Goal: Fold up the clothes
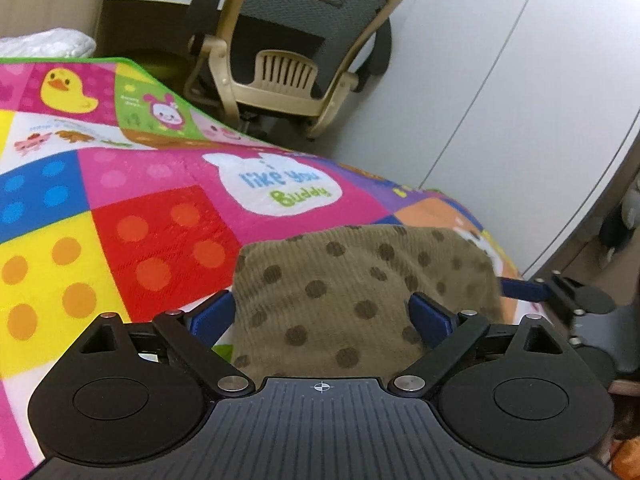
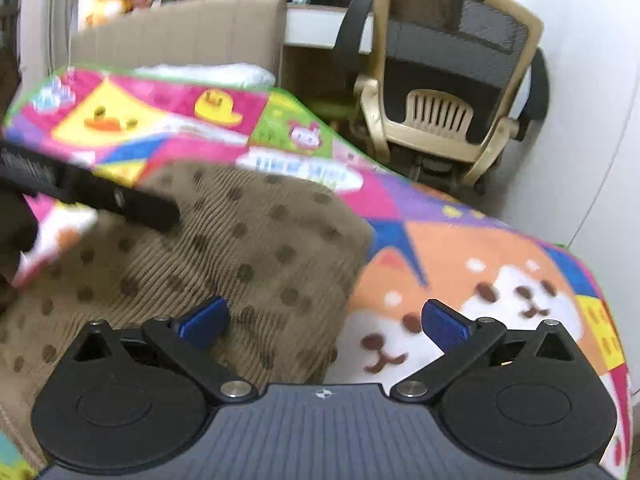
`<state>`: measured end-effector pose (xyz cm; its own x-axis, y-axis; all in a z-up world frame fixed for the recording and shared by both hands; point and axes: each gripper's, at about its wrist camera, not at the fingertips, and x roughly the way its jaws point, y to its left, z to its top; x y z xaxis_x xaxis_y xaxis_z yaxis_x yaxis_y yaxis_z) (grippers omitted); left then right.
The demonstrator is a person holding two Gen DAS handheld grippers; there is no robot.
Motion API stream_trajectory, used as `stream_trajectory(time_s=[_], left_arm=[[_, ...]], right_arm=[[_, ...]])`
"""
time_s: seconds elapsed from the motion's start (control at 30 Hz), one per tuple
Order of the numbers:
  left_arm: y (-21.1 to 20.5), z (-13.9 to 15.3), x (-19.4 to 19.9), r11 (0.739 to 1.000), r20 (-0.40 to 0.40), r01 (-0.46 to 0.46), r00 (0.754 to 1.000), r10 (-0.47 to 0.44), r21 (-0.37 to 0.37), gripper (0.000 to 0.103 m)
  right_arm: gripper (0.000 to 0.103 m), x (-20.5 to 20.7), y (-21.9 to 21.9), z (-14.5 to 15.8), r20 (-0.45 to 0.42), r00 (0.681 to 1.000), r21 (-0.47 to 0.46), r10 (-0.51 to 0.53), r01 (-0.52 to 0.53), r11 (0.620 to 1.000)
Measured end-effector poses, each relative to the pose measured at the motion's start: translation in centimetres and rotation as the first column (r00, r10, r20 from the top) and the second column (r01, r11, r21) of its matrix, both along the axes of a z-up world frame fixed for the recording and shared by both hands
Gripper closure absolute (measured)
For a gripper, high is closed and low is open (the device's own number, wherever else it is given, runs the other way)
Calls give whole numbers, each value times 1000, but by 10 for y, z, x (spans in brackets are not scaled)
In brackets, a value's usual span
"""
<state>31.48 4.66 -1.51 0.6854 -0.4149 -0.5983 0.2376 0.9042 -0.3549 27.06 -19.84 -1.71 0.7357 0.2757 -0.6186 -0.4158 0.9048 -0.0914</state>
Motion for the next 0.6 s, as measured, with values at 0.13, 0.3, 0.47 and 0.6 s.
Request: stream_trajectory(time_s=[0.13, 0.3, 0.47, 0.6], left_arm=[[3, -3, 0, 1000, 0, -1, 1000, 1, -11, 5], [9, -10, 1, 999, -15, -8, 1000, 8, -44, 2], [19, -15, -1, 995, -45, -15, 999, 10, -103, 1], [21, -14, -12, 992, -71, -9, 997, 1, -124, 2]], right_arm=[[0, 18, -6, 10, 23, 998, 28, -65, 64, 998], [0, 39, -14, 23, 49, 988, 65, -146, 143, 988], [0, 68, -2, 3, 35, 979, -29, -202, 203, 979], [0, 78, -4, -24, 16, 974, -97, -227, 227, 969]])
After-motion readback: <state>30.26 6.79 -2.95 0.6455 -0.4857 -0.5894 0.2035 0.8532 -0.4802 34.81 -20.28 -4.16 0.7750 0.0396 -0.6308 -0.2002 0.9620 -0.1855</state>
